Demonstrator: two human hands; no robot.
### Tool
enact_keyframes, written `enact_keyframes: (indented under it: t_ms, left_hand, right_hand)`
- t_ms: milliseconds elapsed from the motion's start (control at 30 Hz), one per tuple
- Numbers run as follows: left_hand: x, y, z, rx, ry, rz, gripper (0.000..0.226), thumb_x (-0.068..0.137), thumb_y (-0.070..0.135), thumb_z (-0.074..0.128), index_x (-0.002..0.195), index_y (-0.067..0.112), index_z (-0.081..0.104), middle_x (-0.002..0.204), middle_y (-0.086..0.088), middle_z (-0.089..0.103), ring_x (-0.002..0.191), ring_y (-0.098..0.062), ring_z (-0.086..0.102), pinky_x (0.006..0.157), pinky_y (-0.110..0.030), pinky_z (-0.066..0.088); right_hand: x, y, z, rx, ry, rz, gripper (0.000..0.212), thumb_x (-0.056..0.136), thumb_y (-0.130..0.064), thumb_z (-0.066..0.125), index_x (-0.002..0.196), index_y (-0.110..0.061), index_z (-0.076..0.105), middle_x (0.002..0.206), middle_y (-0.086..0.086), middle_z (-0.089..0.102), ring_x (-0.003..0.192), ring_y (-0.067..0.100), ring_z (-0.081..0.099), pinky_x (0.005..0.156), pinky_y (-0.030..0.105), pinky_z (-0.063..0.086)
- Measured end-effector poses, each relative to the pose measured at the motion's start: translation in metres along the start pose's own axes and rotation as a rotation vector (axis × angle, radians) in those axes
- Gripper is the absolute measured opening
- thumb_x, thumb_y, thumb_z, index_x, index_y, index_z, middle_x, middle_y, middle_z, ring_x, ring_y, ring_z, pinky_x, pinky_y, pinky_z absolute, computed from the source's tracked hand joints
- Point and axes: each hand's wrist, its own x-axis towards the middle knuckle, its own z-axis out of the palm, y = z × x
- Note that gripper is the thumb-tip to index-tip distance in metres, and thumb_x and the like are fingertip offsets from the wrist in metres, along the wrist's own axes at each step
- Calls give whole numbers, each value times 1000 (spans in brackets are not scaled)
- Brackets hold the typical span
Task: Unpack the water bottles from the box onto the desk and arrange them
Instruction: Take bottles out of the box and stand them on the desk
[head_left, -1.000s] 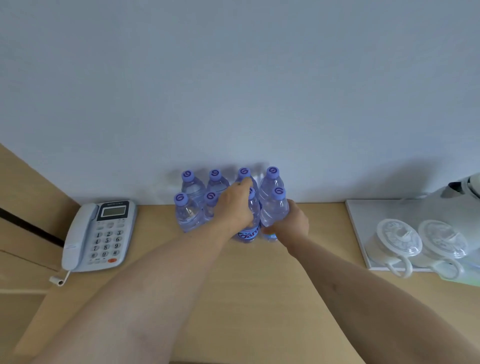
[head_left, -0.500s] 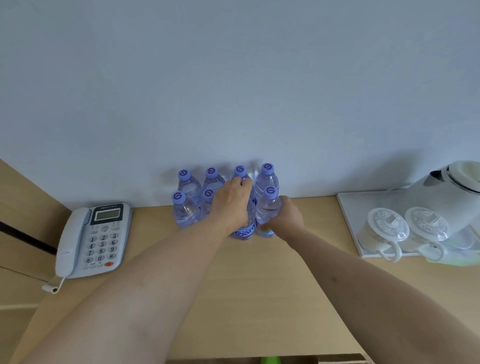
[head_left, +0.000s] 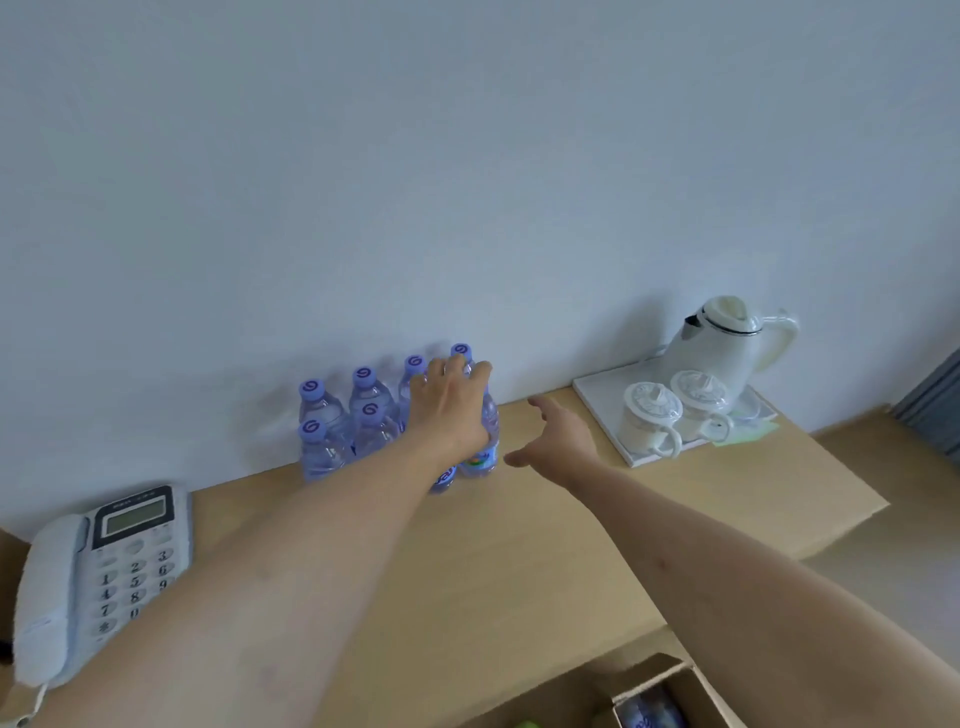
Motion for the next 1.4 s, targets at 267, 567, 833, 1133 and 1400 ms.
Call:
enact_keyframes:
  t_ms: [267, 567, 833, 1133, 1400]
  left_hand:
    - [-18, 70, -22, -180, 33, 188, 84, 64, 56, 75, 136, 30, 39, 144, -3, 36, 132, -28, 29, 103, -45, 34]
    - [-69, 202, -19, -170, -110, 505, 88, 66, 69, 64, 141, 36, 33, 156, -1, 25, 143, -27, 16, 110, -48, 27]
    - [-119, 327, 16, -84, -213, 737, 87, 67, 67, 63, 142, 37, 32, 155, -3, 26, 141, -28, 20, 110, -52, 28]
    - [-180, 441, 105, 2, -454, 810, 81, 72, 66, 53, 145, 41, 27, 158, -2, 19, 146, -29, 9, 113, -58, 15]
    - [-204, 472, 188, 105, -648, 739, 81, 73, 74, 41, 145, 39, 27, 158, -3, 22, 145, -31, 13, 111, -60, 19]
  right_hand:
    - [-83, 26, -70, -183, 200, 118, 102, 65, -37, 88, 151, -32, 32, 142, 3, 46, 132, 27, 42, 101, 41, 44]
    - [-202, 113, -131, -171, 353, 411, 110, 63, -42, 89, 152, -35, 25, 149, 3, 39, 133, 29, 40, 101, 44, 45]
    - [-288, 218, -163, -61, 405, 651, 111, 61, -43, 89, 152, -37, 26, 153, 3, 33, 138, 30, 32, 107, 52, 42]
    - [-354, 362, -171, 75, 283, 854, 110, 58, -60, 85, 150, -41, 27, 152, 2, 34, 137, 29, 34, 107, 50, 41]
    - [-368, 459, -142, 217, 112, 948, 109, 58, -57, 85, 150, -36, 30, 144, 7, 42, 129, 30, 45, 103, 49, 46]
